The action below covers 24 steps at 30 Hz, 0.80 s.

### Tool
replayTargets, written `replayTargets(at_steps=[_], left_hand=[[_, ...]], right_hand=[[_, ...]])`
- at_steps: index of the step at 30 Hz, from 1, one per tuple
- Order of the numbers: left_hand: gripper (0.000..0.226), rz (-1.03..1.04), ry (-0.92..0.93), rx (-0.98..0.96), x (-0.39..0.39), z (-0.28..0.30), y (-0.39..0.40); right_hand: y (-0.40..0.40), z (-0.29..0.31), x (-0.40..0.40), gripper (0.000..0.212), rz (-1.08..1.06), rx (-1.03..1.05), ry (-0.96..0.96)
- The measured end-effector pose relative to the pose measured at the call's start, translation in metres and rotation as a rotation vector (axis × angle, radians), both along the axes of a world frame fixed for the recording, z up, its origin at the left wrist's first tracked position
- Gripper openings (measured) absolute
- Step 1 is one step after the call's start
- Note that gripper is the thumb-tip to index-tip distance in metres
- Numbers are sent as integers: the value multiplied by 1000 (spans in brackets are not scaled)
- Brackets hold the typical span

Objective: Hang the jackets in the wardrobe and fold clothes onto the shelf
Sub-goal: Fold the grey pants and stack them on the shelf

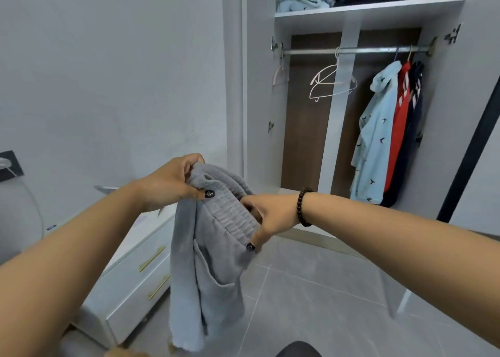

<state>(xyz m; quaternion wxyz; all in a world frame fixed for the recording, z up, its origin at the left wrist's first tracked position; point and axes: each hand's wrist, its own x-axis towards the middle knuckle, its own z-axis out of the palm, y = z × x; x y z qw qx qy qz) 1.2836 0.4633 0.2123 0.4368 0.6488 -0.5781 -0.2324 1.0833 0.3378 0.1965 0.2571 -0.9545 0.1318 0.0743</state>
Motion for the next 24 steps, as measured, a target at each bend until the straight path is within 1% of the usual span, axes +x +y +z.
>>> replayTargets(at_steps=[1,3,5,7,8,10,12,14,16,17,19,20,21,22,23,24], left_hand=[[34,11,-33,9,4,-1,6],[32,30,-113,36,9,-3,15],[30,35,-191,68,13,-6,22],[29,60,-281,94,18,-10,28],[29,81,-335,103,22,-12,32],[29,131,-425,109,31,-17,41],[30,182,-452,110,39,-22,53],[32,220,-452,128,43,-27,63],[34,243,-423,120,45,-33,71],[35,256,-404,104,45,-34,75],[40,295,-335,85,45,-37,85],[51,320,-313,94,46,-39,90],[66,352,-295,119,45,-40,97],[76,382,-270,135,46,-40,103],[68,393,-220,125,45,-38,110],[55,390,-147,84,43,-37,118]], right_hand=[[5,-1,3,57,51,-10,18],[14,-6,12,51,137,-152,101],[20,-13,21,52,145,-390,236],[21,-19,28,50,117,-631,290],[20,-19,32,51,93,-718,266],[14,-14,37,57,20,-821,170],[10,-7,42,58,-40,-910,58],[13,-1,46,59,-61,-1025,-42],[19,2,50,58,-48,-1096,-144],[22,5,52,58,-44,-1097,-173],[28,13,55,58,-46,-1034,-192],[31,17,56,58,-40,-1008,-188],[34,21,59,57,-24,-1025,-183],[38,24,62,56,-7,-1080,-183],[42,26,66,52,1,-1140,-193],[46,28,69,46,-8,-1171,-218]])
